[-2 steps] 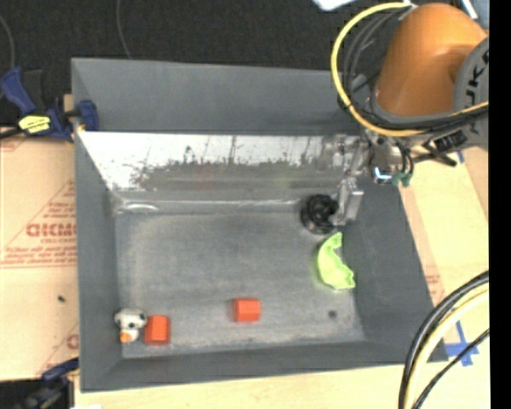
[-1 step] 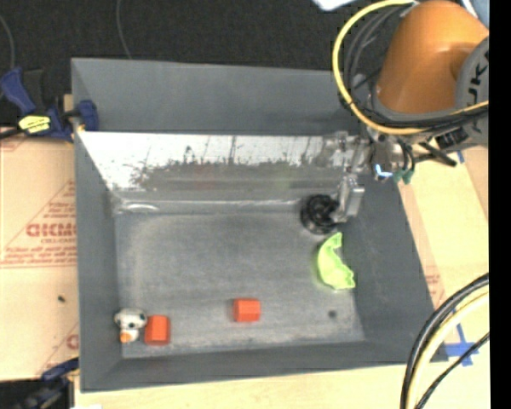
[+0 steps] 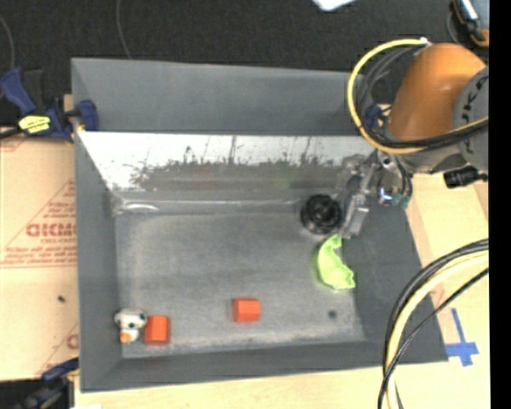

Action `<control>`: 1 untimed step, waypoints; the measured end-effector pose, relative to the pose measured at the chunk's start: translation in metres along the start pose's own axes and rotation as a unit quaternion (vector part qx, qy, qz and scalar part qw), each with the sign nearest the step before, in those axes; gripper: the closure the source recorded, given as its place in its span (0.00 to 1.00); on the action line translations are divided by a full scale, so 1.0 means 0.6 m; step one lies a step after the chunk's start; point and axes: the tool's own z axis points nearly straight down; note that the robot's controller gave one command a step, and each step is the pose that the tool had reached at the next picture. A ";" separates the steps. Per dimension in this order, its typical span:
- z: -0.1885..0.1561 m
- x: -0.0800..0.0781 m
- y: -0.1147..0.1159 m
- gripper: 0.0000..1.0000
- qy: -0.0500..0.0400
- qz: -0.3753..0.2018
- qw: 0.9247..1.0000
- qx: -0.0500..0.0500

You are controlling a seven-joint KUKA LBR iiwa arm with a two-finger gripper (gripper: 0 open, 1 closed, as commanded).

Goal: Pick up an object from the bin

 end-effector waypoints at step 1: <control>0.014 -0.007 -0.018 0.00 -0.004 -0.162 0.987 0.000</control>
Offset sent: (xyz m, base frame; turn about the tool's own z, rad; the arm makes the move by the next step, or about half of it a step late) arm 0.0057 -0.0237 -0.0282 0.1250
